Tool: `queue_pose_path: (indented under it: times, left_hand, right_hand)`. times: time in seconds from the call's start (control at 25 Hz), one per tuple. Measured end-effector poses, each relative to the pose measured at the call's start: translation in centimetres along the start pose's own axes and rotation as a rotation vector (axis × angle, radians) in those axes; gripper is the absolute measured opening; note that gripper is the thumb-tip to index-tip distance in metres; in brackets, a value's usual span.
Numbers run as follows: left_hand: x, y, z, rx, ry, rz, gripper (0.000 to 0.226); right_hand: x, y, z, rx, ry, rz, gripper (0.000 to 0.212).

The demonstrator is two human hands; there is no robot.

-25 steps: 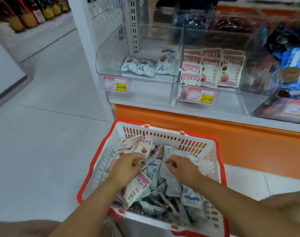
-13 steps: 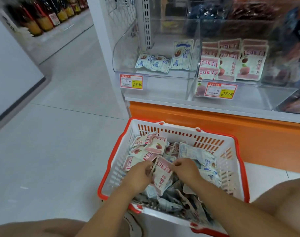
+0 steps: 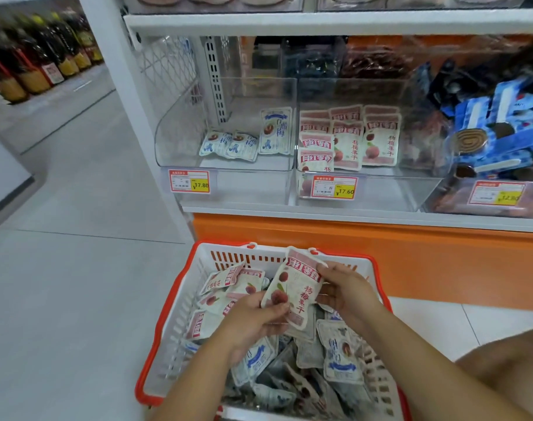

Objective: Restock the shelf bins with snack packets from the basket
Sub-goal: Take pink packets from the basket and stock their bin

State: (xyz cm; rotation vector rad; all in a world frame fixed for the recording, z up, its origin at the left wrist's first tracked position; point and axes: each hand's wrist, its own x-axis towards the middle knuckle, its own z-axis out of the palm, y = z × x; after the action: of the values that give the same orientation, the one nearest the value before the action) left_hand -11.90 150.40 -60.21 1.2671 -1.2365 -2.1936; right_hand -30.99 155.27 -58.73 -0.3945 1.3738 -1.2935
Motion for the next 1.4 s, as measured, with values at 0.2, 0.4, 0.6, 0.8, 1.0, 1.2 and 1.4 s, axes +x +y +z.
queue_pose_path:
  times: [0.2,0.4,0.6,0.8,1.0,1.2,1.4]
  left_hand:
    - [-0.3,1.9,1.6,0.09,-0.008,0.045,0.022]
    - [-0.9,8.9,4.6,0.456,0.022,0.26,0.019]
    - [-1.8,17.9,7.5,0.698,0.235,0.767,0.026]
    - [2.3,22.5,5.1,1.068,0.431,0.847,0.062]
    - [6.0,22.9,3.1,1.037,0.215,0.635,0.065]
    - [7.1,22.5,2.4,0.963,0.127,0.693,0.044]
    - [7.2,22.4,2.3,0.975,0.154,0.688,0.044]
  right_hand:
    - [-0.8,-1.4,-0.5,-0.014,-0.005,-0.059,0.011]
    - [-3.6,-9.6,-0.5,-0.448,-0.045,-0.307,0.028]
    - [-5.2,-22.3,-1.4,-0.536,0.096,-0.66,0.024]
    - [3.6,-29.0,-3.0,-0.943,0.313,-0.556,0.03]
    - [11.9,-27.1,-3.6,-1.056,0.274,-0.157,0.04]
    - [15.3,-25.8,-3.9,-1.287,0.347,-0.238,0.05]
    - [15.6,-24.9,-3.7,-1.322,0.385,-0.338,0.053]
